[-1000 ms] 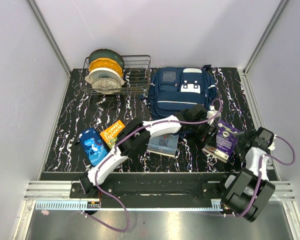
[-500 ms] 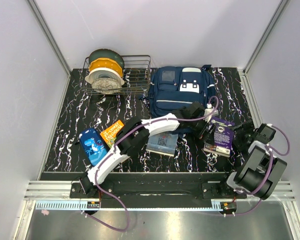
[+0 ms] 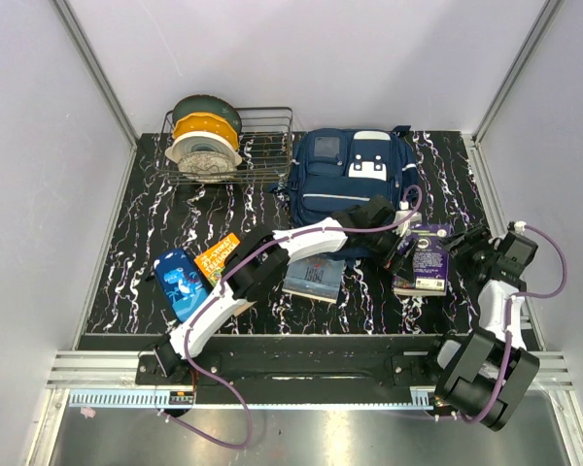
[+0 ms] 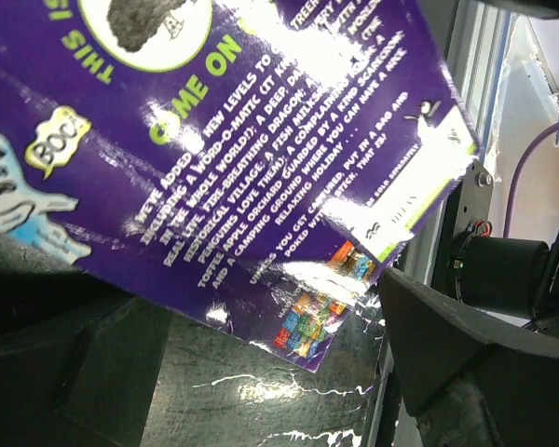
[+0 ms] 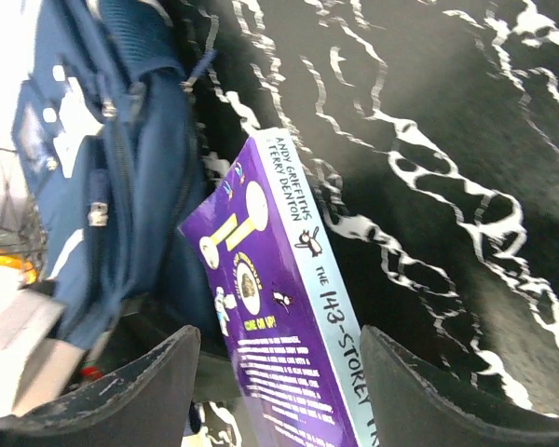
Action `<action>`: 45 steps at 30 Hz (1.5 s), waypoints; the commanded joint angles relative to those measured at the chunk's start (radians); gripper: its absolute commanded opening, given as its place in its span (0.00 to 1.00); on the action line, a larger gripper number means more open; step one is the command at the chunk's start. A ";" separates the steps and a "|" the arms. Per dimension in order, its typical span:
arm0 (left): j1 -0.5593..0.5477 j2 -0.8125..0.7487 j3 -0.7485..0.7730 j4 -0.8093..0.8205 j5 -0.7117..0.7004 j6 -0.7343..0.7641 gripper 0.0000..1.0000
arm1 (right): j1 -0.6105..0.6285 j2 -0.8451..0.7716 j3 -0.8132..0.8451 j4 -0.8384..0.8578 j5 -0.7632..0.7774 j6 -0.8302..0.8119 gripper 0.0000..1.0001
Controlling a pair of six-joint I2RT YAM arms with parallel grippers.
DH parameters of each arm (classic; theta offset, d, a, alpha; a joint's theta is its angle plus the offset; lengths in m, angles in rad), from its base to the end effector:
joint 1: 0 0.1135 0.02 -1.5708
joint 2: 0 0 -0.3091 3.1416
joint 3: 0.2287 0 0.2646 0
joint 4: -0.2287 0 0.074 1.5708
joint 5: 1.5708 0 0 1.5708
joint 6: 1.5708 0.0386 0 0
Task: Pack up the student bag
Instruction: Pick up the book from the center of the board.
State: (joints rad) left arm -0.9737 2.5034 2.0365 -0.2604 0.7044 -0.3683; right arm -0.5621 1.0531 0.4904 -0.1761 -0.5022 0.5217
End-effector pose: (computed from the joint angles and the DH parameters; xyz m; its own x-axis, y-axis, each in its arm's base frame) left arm 0.3182 -0.5124 0.1665 -0.6735 0.5027 -0.5419 0.7070 0.2244 -0.6706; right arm 0.1764 -0.0891 0.2227 -0.4112 0.7753 -0.4794 0.4279 0.6286 0.6495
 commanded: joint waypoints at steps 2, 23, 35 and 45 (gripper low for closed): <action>-0.040 0.014 0.030 0.099 0.027 -0.003 0.93 | 0.064 -0.011 0.008 -0.272 -0.279 0.037 0.72; -0.039 0.023 0.044 0.138 0.050 -0.035 0.81 | 0.169 0.055 0.022 -0.342 -0.085 0.047 0.51; -0.034 0.029 0.053 0.167 0.073 -0.050 0.77 | 0.235 0.039 0.027 -0.388 -0.105 0.055 0.58; -0.028 0.029 0.053 0.170 0.079 -0.054 0.72 | 0.238 -0.057 0.017 -0.436 -0.151 0.098 0.53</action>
State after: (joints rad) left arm -0.9642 2.5145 2.0384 -0.2554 0.7319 -0.4164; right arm -0.3653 0.9829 0.5388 -0.4129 -0.4259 0.5583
